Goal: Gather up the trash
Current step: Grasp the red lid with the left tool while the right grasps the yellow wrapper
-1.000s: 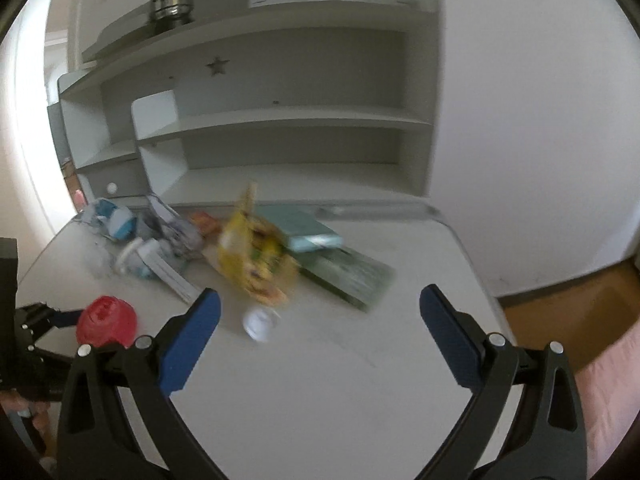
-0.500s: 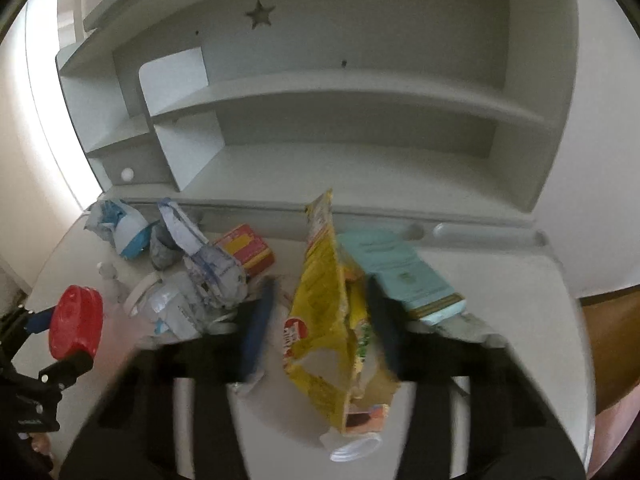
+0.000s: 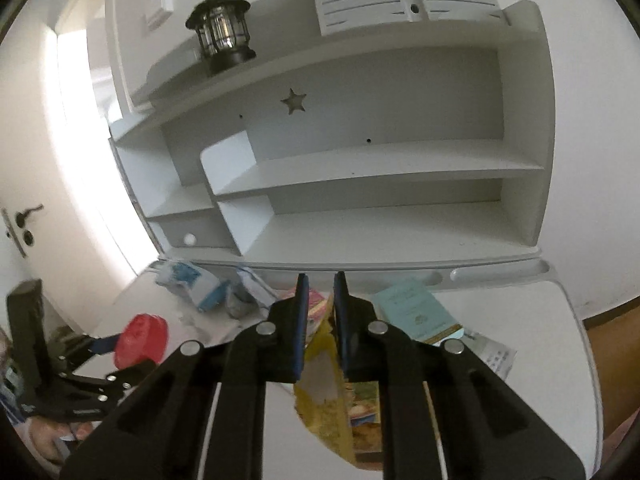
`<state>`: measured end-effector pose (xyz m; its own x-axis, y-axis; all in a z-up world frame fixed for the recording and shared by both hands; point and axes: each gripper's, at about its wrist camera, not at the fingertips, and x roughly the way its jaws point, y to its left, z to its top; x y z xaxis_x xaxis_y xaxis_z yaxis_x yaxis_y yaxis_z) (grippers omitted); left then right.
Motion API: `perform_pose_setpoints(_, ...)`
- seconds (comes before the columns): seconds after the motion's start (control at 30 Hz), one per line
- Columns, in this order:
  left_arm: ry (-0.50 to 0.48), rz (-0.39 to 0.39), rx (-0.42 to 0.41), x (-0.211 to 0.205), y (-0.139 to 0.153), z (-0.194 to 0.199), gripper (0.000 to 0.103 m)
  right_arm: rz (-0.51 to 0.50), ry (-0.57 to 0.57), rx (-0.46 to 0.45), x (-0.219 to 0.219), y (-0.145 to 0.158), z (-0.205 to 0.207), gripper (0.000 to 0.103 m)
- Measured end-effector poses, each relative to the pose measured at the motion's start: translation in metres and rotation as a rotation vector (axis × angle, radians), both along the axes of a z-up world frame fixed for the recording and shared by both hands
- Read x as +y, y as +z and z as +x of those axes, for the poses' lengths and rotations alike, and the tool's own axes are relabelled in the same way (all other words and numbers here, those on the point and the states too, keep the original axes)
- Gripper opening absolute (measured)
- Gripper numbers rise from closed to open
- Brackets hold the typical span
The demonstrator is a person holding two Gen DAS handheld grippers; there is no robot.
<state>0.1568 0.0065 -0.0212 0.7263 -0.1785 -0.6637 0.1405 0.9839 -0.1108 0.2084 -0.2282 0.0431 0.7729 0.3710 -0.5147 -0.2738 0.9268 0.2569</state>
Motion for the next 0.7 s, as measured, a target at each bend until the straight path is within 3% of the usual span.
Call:
perform_pose_setpoints(0.13, 0.005, -0.006, -0.012, 0.002, 0.004, -0.008, 0.079, -0.006, 0.04, 0.092, 0.006, -0.013, -0.007, 0.013)
perform_pose_setpoints(0.2, 0.01, -0.008, -0.017, 0.004, 0.005, -0.013, 0.079, -0.061, 0.052, 0.148, 0.013, -0.025, -0.013, 0.013)
perform_pose_setpoints(0.23, 0.012, -0.011, -0.017, 0.005, 0.005, -0.014, 0.079, -0.099, 0.05, 0.168, 0.018, -0.034, -0.017, 0.02)
perform_pose_setpoints(0.27, 0.012, -0.013, -0.017, 0.006, 0.005, -0.014, 0.079, -0.12, 0.054, 0.191, 0.021, -0.041, -0.02, 0.031)
perform_pose_setpoints(0.3, 0.011, -0.018, -0.015, 0.007, 0.004, -0.014, 0.079, -0.135, 0.044, 0.208, 0.023, -0.047, -0.022, 0.063)
perform_pose_setpoints(0.33, 0.01, -0.022, -0.016, 0.007, 0.004, -0.015, 0.079, -0.143, 0.036, 0.207, 0.025, -0.049, -0.024, 0.085)
perform_pose_setpoints(0.7, 0.022, -0.038, -0.014, 0.018, 0.003, -0.019, 0.079, -0.296, 0.061, 0.145, 0.053, -0.043, -0.034, 0.087)
